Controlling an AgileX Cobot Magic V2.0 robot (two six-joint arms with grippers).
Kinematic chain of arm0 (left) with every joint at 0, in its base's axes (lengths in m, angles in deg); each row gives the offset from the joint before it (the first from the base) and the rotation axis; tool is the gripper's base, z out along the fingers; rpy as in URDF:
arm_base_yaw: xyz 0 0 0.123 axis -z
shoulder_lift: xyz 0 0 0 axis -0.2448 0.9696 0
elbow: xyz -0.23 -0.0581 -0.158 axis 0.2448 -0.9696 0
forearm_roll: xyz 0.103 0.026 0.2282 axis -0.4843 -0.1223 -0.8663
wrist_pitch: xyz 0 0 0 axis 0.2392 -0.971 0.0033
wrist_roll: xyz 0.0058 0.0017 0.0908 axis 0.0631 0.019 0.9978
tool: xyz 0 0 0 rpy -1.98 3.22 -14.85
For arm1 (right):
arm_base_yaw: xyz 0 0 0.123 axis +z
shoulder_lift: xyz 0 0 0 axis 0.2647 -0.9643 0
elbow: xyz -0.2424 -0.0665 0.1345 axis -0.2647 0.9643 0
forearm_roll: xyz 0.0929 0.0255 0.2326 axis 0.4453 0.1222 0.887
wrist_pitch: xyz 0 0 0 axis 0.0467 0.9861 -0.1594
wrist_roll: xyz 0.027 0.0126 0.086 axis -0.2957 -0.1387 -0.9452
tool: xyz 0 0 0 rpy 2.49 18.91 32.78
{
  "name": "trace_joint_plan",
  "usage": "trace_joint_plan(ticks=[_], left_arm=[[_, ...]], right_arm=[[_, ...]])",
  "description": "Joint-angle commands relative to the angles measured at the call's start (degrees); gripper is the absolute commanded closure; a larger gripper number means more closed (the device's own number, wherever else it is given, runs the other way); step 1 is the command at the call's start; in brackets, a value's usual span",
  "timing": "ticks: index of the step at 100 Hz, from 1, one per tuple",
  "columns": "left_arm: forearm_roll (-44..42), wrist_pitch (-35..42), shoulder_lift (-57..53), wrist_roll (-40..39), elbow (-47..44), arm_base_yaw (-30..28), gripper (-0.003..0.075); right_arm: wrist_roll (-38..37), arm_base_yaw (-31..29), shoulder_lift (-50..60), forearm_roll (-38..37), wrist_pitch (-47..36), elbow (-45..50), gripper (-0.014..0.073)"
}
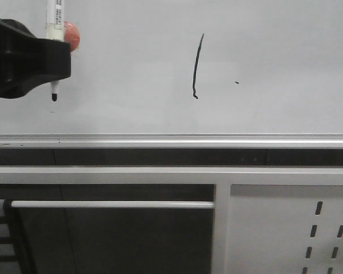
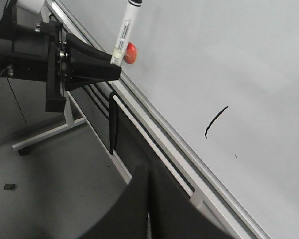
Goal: Write number 1 on whiteboard
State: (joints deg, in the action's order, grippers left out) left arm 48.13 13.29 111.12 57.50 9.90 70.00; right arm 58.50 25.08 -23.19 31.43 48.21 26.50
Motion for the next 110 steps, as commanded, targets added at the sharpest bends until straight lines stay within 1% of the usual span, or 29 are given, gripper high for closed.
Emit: trace_joint_plan(ticks=[1,22,49,67,76,85,110], left_arm=[[-3.27,7.71,1.01,-3.64,1.86,0.87,0.0738],[-4.38,11.37,3.49,-6.8,1.86,0.87,0.0738],[-8.49,17.47,7.38,-17.0,1.86,0.87,0.0738],[-8.76,18.18,9.78,-17.64,1.86,0.87,0.0738],[-10.59,18.85,10.45,-18.32,1.86,0.87,0.0738],[-12.08,19.13,11.21,-19.37,1.86,0.87,0.0738],[-12.22,20.16,15.11,-20.31,1.74,0.87,0.0738]], right_arm=[[-0.01,-0.29,0.63,0.51,-4.3,-1.39,0.0654],[-0.01,-0.29,0.63,0.51,-4.3,-1.39,0.0654],[-0.01,-0.29,0.63,0.51,-3.85,-1.39,0.0654],[-0.01,-0.29,0.63,0.51,-0.2,-1.39,0.0654],[-0.01,-0.29,0.63,0.51,1.07,-1.39,0.0654],[-0.01,-0.29,0.63,0.51,1.22,-1.39,0.0654],[-0.01,-0.29,0.63,0.51,1.34,-1.39,0.0654]])
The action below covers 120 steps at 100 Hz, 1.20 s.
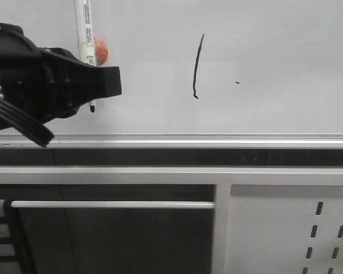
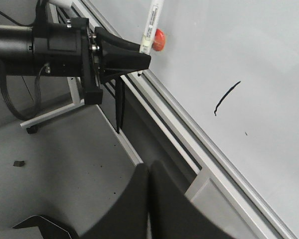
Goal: Write number 1 on whiteboard
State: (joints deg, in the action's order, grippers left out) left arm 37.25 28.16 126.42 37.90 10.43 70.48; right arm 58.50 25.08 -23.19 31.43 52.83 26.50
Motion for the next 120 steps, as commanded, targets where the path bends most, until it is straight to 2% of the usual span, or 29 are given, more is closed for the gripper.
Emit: trace_joint_plan(ticks=[1,24,42,53,73,120], left_arm=[[-1.35,5.5,-0.1,-0.83,1.22,0.39,0.0738],[-1.51,14.39,1.95,-6.24,-2.79,0.39,0.0738],[-2.19,17.02,4.47,-8.21,-5.79,0.39,0.0738],[-5.09,23.84,7.0,-8.51,-6.56,0.39,0.0738],[-9.52,23.71,10.01,-8.89,-6.15,0.27,0.0738],[-9.59,23.81,9.75,-10.05,-4.77,0.27,0.0738]], right_arm=[[-0.01,-0.29,0.63,0.51,-3.29,-1.39,0.0654],[-0.01,-0.29,0.63,0.51,-3.29,-1.39,0.0654],[-0.01,-0.29,0.63,0.51,-3.29,-1.39,0.0654],[-0.01,-0.29,0.63,0.51,-3.29,-1.39,0.0654],[-0.01,-0.29,0.63,0.51,-2.95,-1.39,0.0654],[-0.01,-0.29,0.63,0.51,-2.22,-1.39,0.0654]])
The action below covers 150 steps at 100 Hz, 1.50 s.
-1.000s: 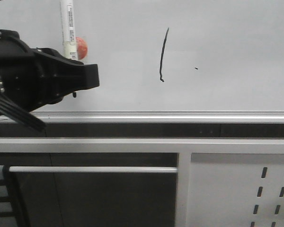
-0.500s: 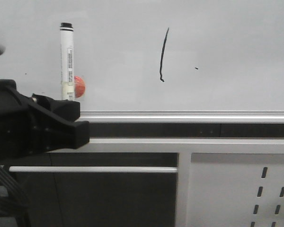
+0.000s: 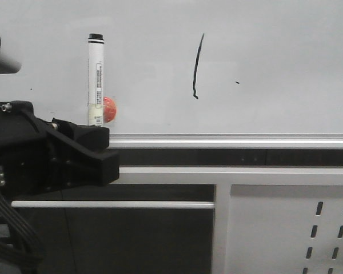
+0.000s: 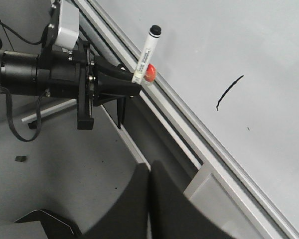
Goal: Write number 1 on whiteboard
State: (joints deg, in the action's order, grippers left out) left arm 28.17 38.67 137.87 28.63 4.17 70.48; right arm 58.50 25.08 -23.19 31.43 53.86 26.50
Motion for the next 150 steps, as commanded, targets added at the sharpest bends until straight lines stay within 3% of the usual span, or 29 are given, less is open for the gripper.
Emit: trace_joint_plan(ticks=[1,150], left_arm=[[-0.5,13.29,-1.71,-0.78,1.61,0.27,0.0738],[-0.07,13.29,-1.71,1.72,7.63,-6.24,0.0738]], right_arm=[[-0.01,-0.29,0.63,0.51,-3.24,-1.39,0.0654],[-0.01,-0.29,0.63,0.51,-2.65,-1.39,0.0654]])
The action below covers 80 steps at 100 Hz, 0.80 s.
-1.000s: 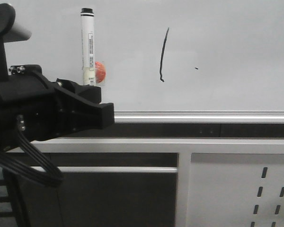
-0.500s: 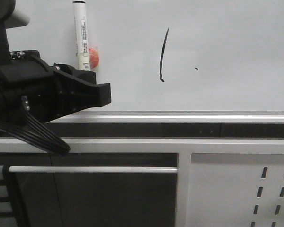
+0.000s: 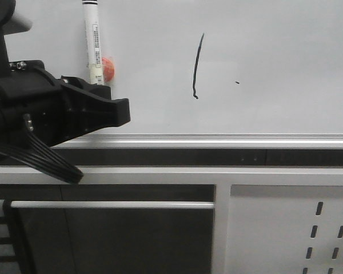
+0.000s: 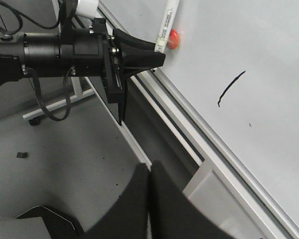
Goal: Write number 1 on whiteboard
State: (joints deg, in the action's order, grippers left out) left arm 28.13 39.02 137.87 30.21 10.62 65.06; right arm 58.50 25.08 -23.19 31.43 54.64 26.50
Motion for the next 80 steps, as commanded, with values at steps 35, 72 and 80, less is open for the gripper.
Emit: trace_joint_plan(ticks=[35,72,80], left_arm=[[-2.89,12.94,-1.71,0.14,1.18,-2.3,0.0738],[-3.12,12.94,-1.71,0.14,1.18,-2.3,0.0733],[-3.12,12.94,-1.71,0.14,1.18,-2.3,0.0711]], right_arm=[[-0.01,-0.29,0.63,0.51,-2.98,-1.39,0.0654],[-0.01,-0.29,0.63,0.51,-2.98,-1.39,0.0654],[-0.01,-0.29,0.63,0.51,-2.98,-1.39,0.0654]])
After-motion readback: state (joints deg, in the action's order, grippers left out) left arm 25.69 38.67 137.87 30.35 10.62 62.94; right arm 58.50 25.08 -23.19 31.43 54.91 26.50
